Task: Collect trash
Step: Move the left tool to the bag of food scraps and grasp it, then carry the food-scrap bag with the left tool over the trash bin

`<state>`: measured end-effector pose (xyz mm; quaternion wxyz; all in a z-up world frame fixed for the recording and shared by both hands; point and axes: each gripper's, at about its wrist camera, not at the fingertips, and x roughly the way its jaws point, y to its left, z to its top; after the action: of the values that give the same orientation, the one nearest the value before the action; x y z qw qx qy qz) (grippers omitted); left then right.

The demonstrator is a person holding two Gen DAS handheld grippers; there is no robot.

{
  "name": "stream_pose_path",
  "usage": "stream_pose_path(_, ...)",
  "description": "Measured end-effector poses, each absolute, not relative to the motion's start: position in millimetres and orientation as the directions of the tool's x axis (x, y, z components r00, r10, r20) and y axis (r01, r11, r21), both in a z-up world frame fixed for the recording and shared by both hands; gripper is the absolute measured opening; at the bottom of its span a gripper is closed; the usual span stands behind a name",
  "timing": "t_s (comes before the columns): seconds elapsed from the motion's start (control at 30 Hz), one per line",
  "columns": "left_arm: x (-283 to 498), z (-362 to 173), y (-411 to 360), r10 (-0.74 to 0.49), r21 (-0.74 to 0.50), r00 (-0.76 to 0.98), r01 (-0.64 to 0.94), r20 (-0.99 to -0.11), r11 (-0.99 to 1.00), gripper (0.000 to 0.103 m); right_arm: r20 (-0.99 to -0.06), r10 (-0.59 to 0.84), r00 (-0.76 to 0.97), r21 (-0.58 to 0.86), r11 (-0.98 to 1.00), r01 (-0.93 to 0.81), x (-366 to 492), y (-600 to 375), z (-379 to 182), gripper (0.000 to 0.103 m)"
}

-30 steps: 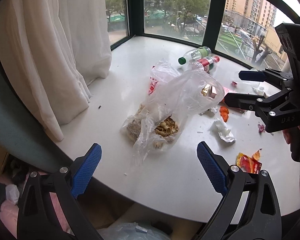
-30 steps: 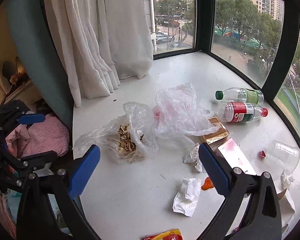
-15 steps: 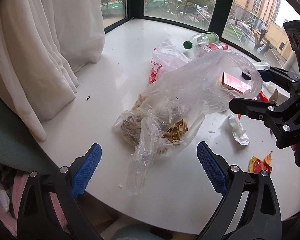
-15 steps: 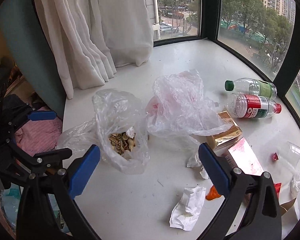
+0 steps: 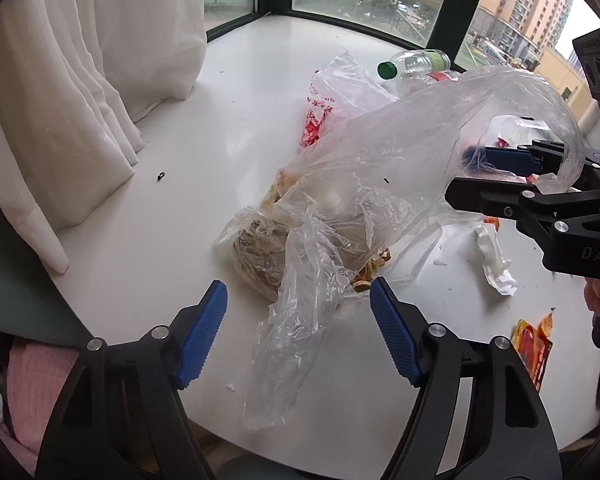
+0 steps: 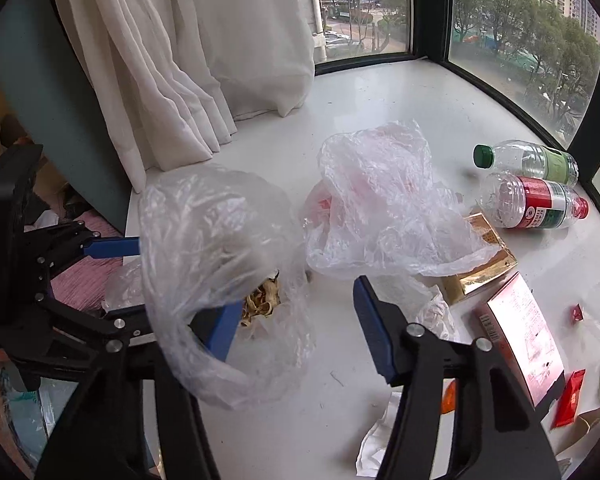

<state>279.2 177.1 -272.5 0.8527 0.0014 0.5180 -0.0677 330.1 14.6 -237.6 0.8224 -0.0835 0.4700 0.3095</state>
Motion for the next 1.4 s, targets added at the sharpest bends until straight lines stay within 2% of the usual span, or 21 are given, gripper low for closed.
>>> stream_pose_path(0.03,280.1,-274.5,177.2,-0.118,-0.071,0.447,0.119,-0.887,0.99,0.06,-0.828,0.434,0.356,0.161,0.791,-0.59,329.9,15.2,-237.8,0.032)
stream_pose_path(0.13,282.6,-279.3,175.4,-0.129,-0.081,0.426,0.129,-0.895,0.988,0.039,-0.832,0.446,0.329,0.183,0.781,-0.597,329.7,16.6,-237.4,0.017)
stream_pose_path(0.2,282.5,-278.4,173.8,-0.13,-0.078,0.425,0.139,-0.896,0.987,0.017,-0.831,0.451,0.327,0.184,0.776,-0.604,328.3,17.4,-234.7,0.011)
stream_pose_path(0.27,280.9,-274.4,172.9,-0.133,-0.078,0.431,0.144,-0.892,0.987,0.005,-0.826,0.463,0.322,0.194,0.769,-0.609,326.3,17.7,-231.4,0.008)
stream_pose_path(0.3,280.0,-271.4,172.8,-0.135,-0.079,0.437,0.145,-0.889,0.986,0.004,-0.823,0.467,0.323,0.196,0.767,-0.61,325.3,17.7,-229.3,0.007)
stream_pose_path(0.9,240.3,-172.2,174.0,-0.151,-0.072,0.582,0.157,-0.799,0.985,0.002,-0.761,0.511,0.401,0.189,0.765,-0.616,290.1,7.2,-152.0,0.006)
stream_pose_path(1.4,162.6,-103.7,181.6,-0.117,-0.044,0.662,0.126,-0.741,0.991,0.002,-0.709,0.577,0.405,0.183,0.706,-0.684,226.4,26.3,-98.7,0.006)
